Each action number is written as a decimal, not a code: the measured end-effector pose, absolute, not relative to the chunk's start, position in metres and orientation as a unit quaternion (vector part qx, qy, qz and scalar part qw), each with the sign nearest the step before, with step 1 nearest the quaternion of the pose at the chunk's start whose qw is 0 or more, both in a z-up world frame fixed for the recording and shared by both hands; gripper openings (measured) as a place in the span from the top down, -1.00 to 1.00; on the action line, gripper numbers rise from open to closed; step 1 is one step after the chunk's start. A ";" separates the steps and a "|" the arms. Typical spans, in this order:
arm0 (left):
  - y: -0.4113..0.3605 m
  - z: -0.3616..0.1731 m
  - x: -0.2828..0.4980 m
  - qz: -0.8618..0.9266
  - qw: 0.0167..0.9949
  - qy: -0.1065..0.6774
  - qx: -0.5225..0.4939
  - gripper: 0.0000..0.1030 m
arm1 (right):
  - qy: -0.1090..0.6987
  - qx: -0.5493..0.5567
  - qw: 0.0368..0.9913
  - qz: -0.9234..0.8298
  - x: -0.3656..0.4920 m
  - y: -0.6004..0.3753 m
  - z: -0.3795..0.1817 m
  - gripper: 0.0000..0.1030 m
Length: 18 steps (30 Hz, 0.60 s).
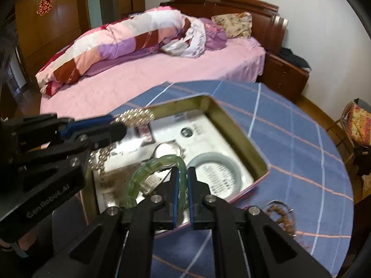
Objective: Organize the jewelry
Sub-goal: 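Open both grippers to drop the pearls and green bangle into the tin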
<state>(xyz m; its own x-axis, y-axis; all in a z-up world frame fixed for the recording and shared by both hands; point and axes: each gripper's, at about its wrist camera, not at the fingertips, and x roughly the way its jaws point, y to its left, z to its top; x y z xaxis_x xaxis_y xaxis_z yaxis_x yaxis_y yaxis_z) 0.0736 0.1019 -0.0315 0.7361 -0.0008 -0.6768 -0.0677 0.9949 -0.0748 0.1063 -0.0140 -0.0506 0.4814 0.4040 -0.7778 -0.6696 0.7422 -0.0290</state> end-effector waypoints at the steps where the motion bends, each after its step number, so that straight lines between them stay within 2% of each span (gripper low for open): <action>1: 0.101 -0.032 0.073 0.017 0.931 0.362 -0.048 0.75 | 0.401 -0.164 0.842 0.321 0.107 -0.013 -0.052 0.72; 3: 0.101 -0.032 0.072 0.015 0.930 0.363 -0.051 0.71 | 0.409 -0.153 0.836 0.332 0.107 -0.017 -0.054 0.57; 4: 0.101 -0.032 0.071 0.014 0.930 0.364 -0.053 0.51 | 0.408 -0.151 0.838 0.331 0.107 -0.017 -0.053 0.27; 5: 0.101 -0.031 0.070 0.017 0.930 0.364 -0.054 0.19 | 0.405 -0.148 0.840 0.330 0.106 -0.020 -0.051 0.07; 7: 0.103 -0.029 0.065 0.027 0.933 0.353 -0.057 -0.18 | 0.399 -0.144 0.844 0.330 0.104 -0.025 -0.046 0.04; 8: 0.104 -0.027 0.062 0.029 0.935 0.347 -0.060 -0.25 | 0.394 -0.144 0.847 0.327 0.101 -0.031 -0.043 0.04; 13: 0.099 -0.018 0.052 0.035 0.939 0.335 -0.064 -0.26 | 0.369 -0.141 0.871 0.291 0.087 -0.083 -0.028 -0.05; 18: 0.069 -0.013 0.043 0.018 0.943 0.329 -0.043 -0.26 | 0.365 -0.122 0.898 0.214 0.074 -0.152 -0.025 -0.06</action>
